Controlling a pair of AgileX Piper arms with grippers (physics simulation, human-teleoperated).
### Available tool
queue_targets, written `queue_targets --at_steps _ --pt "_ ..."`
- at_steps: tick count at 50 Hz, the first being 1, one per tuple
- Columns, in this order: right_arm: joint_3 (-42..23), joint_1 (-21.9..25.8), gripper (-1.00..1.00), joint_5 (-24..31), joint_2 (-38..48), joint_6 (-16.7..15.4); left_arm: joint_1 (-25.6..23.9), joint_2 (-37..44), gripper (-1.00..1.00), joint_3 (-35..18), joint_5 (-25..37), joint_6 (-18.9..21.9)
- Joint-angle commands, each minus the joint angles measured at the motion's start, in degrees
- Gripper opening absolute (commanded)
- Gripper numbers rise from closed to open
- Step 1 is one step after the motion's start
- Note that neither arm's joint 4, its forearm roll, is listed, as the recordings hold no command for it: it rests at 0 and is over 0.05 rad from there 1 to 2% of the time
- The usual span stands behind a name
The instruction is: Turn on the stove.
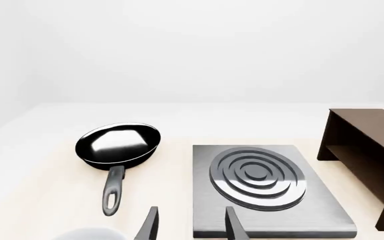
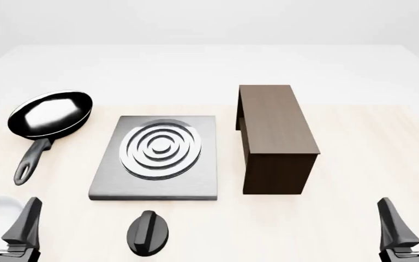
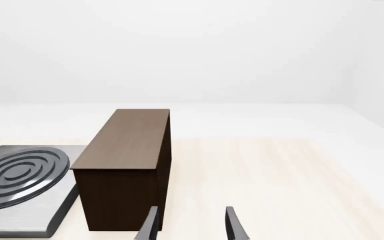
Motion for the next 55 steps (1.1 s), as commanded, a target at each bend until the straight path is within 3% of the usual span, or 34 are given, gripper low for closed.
queue_targets --at_steps 1,9,15,21,27,34,45,49,51,55 --pt "-0.17 0.02 1.00 -0.10 0.21 -0.15 -0.10 3.34 1.00 -0.05 -2.73 -0.09" --pt "-0.17 0.04 1.00 -0.10 0.22 -0.13 0.62 11.47 1.00 -0.26 -8.09 -2.28" --pt "-0.17 0.04 1.00 -0.10 0.21 -0.14 -0.91 4.22 1.00 -7.79 3.84 1.94" --pt "-0.17 0.04 1.00 -0.10 0.21 -0.14 -1.55 5.49 1.00 -15.72 9.69 1.05" --pt "-0.17 0.06 1.00 -0.10 0.21 -0.14 -3.22 12.33 1.00 -23.11 13.06 -1.89" --pt "-0.17 0.06 1.00 -0.10 0.20 -0.15 -6.21 24.65 1.00 -27.98 13.25 -3.90" --pt "-0.17 0.08 1.00 -0.11 0.19 -0.16 -7.22 36.94 1.00 -32.66 12.38 -6.43" --pt "-0.17 0.08 1.00 -0.11 0.19 -0.17 -10.27 39.89 1.00 -33.27 12.65 -11.22" --pt "-0.17 0.08 1.00 -0.11 0.19 -0.17 -9.41 40.31 1.00 -33.69 12.78 -10.51" --pt "-0.17 0.09 1.00 -0.12 0.19 -0.17 -10.19 42.66 1.00 -33.07 12.06 -13.54"
